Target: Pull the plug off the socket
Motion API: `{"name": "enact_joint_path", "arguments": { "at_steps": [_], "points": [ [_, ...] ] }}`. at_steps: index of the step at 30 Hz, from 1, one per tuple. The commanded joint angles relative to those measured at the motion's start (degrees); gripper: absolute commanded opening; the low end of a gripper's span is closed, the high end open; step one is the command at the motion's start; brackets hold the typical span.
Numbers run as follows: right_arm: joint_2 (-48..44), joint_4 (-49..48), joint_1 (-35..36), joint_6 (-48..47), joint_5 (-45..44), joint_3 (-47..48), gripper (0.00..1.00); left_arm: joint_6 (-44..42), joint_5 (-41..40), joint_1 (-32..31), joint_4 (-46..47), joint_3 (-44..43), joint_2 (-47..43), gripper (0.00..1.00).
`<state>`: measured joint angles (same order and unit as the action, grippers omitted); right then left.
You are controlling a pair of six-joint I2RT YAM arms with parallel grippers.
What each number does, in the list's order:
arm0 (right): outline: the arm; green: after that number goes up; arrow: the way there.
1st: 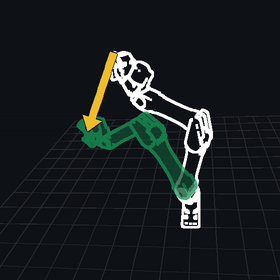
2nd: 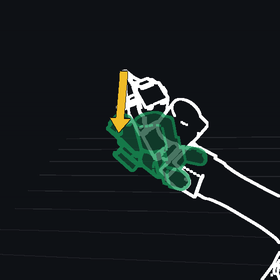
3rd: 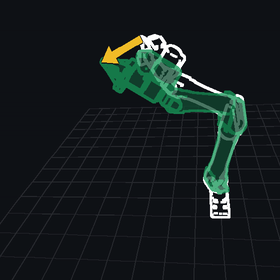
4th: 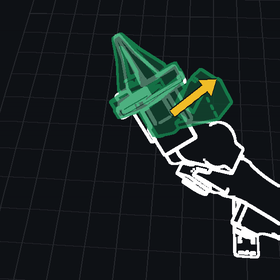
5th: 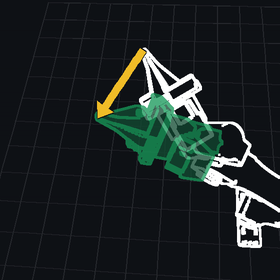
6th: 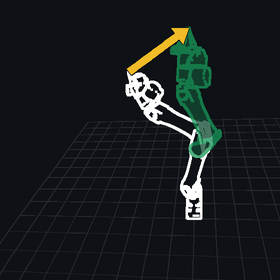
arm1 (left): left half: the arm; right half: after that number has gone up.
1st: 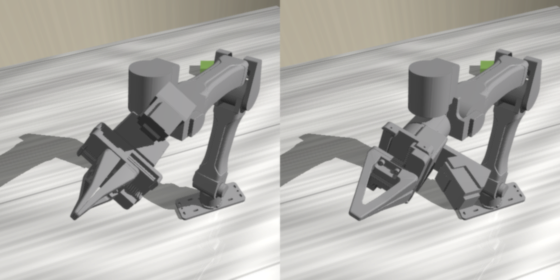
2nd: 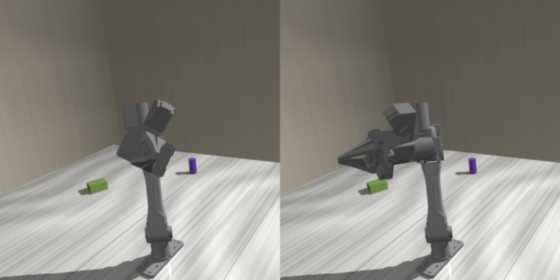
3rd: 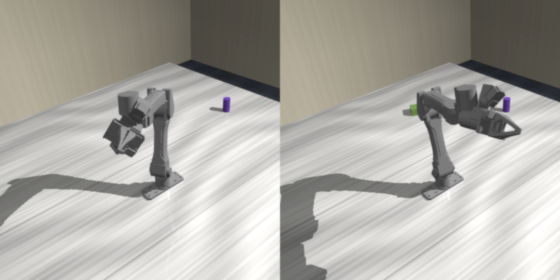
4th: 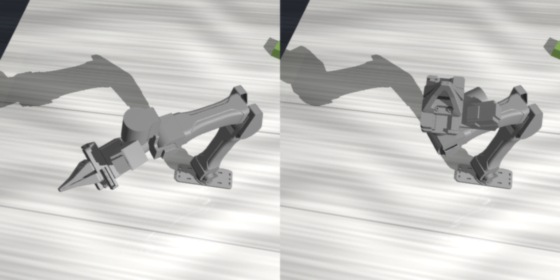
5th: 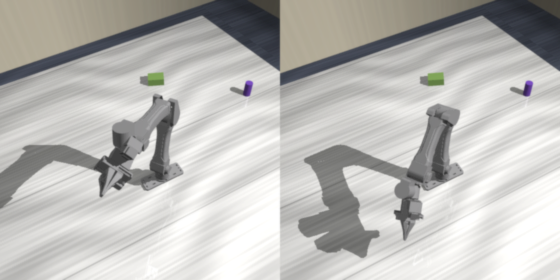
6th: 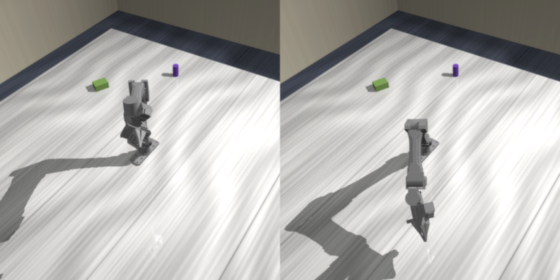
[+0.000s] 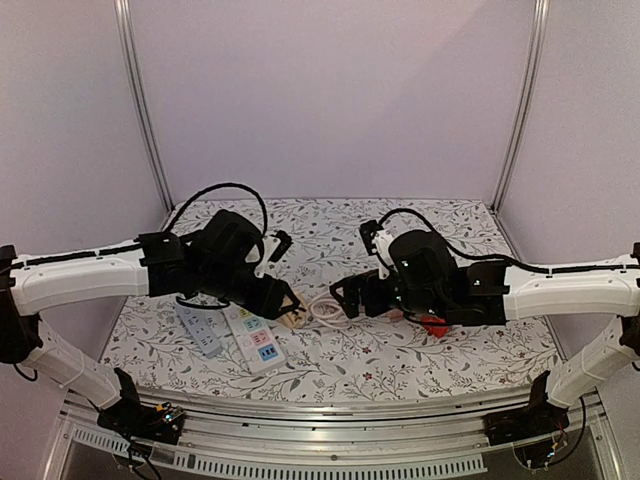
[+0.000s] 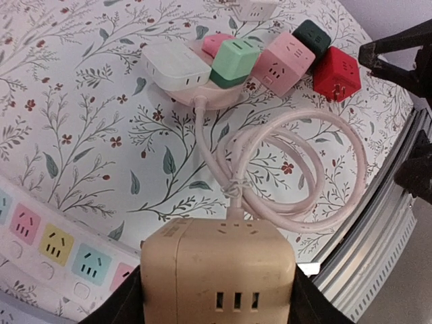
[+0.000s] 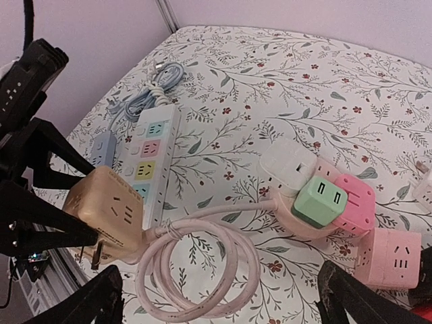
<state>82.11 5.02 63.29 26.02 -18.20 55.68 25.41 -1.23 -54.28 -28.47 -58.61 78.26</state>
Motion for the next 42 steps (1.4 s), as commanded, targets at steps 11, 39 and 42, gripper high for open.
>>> {"name": "enact_joint_path", "arguments": {
  "at_steps": [11, 39, 42],
  "points": [
    [-2.62, 2.69, 5.16, -13.55, 4.81, 2.46, 0.97, -12.18, 43.70, 17.08, -5.33, -8.98, 3.68, 0.30],
    [0.58, -3.43, 6.11, -52.10, 13.11, 2.53, 0.97, -19.07, 47.00, 18.53, -10.39, -9.75, 6.45, 0.28],
    [2.36, -3.34, 6.40, -52.02, 15.52, 3.76, 0.96, -18.99, 47.51, 18.51, -10.38, -9.86, 6.12, 0.27]
  ]
}}
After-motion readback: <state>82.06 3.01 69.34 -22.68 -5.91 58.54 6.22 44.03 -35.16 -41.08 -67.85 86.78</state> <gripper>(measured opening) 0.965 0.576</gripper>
